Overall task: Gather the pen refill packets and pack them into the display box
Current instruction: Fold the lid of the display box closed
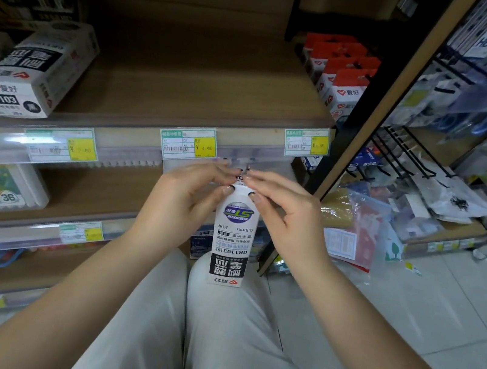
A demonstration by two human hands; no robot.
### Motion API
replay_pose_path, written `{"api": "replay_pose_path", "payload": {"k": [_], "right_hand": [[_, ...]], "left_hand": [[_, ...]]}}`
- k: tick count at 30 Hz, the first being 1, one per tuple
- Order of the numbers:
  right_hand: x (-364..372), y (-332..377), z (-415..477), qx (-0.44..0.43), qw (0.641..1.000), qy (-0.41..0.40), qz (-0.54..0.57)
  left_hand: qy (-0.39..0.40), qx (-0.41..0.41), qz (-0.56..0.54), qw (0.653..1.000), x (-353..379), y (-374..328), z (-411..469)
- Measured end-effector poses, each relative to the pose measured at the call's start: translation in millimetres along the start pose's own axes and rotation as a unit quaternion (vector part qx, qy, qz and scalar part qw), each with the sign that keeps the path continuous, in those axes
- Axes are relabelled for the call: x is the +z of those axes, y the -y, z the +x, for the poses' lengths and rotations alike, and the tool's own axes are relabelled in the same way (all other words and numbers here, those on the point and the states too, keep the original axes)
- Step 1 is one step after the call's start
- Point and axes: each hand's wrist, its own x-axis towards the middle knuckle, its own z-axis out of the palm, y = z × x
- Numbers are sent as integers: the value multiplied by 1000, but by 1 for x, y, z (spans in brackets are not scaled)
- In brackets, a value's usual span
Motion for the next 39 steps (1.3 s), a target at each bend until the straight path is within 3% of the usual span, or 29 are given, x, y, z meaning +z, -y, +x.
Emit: {"api": "replay_pose_path", "payload": {"k": [6,11,15,20,30,39], "right_hand": [[-4,-5,-2,-21,999,9,-42],[-8,-7,2,-5,999,30,-22],[-7,-5,2,14,1000,24,14],[-4,-6,-1,4,1000,-2,6],[0,-7,-1,-20,1000,15,-5],[6,-7,3,-25,999,36,-23]], "left_hand": [[33,38,30,998,-8,-5,6],[56,-68,-70,994,-14,-8,12],[24,-96,-68,993,-13,-7,12],[-1,-34,-10,999,-6,-6,4],[60,70,108,990,-21,-3,5],[99,117,160,975,-22,4,-1]]}}
